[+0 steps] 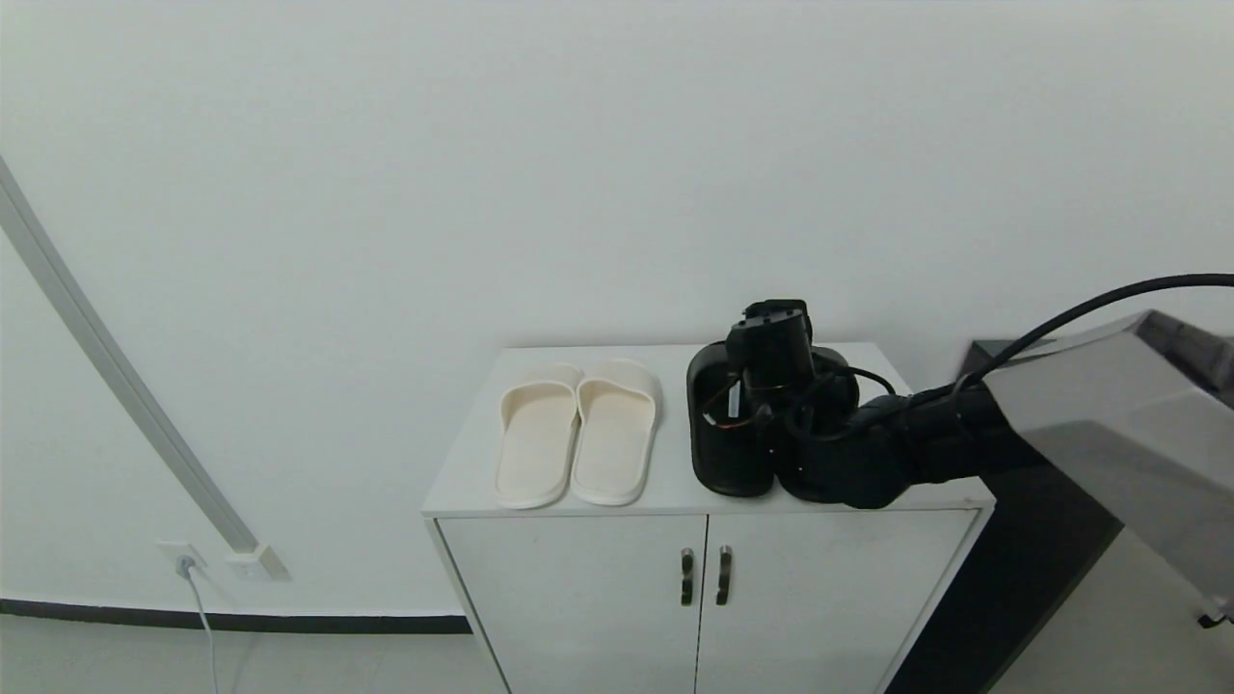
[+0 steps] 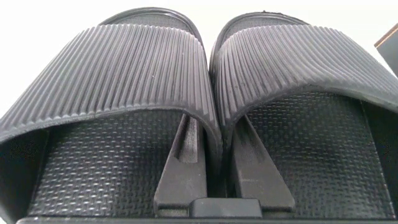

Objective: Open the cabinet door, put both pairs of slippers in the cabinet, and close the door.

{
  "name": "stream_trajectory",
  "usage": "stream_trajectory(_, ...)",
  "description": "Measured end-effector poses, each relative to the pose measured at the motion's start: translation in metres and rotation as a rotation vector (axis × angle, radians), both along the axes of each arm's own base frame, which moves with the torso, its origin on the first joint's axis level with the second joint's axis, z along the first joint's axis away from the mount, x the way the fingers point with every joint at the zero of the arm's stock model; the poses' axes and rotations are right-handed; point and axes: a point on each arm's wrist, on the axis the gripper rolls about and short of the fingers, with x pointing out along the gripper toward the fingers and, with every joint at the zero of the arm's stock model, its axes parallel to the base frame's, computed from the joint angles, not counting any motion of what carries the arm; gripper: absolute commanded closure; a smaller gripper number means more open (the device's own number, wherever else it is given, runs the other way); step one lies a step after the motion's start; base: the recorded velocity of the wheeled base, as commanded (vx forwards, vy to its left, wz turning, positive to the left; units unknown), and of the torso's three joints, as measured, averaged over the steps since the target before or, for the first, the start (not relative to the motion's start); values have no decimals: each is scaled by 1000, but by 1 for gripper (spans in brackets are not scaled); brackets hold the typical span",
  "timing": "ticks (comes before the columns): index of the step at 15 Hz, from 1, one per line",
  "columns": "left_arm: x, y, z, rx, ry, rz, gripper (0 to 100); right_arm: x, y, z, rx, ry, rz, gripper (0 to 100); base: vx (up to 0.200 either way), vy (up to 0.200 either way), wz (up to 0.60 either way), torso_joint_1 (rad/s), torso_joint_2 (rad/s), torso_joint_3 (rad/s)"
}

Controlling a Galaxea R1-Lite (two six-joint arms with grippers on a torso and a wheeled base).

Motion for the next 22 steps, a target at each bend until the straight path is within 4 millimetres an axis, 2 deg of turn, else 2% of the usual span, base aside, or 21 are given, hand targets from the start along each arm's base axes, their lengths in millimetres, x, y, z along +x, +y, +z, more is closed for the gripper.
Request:
stream_trajectory(3,0,0,0,0,0,0,100,-40,-9,20,3,13,70,100,0,0,0,0,0,0)
stream_trajectory(10,0,0,0,-1,0,1,100,-132,-37,59,45,28,376,100,0,0,0,0,0,0)
stream_trajectory(14,0,0,0,0,0,0,100,-181,-71,68,42,34,624,100,0,0,0,0,0,0)
stream_trajectory(18,0,0,0,0,0,0,100,-211,-105,62,-73,10,808,100,0,0,0,0,0,0)
stream_trajectory(20,0,0,0,0,0,-1,100,-216,-114,60,-122,-49,849,100,0,0,0,0,0,0)
stream_trajectory(22,0,0,0,1,0,-2,100,-215,-115,58,-139,-108,906,100,0,0,0,0,0,0)
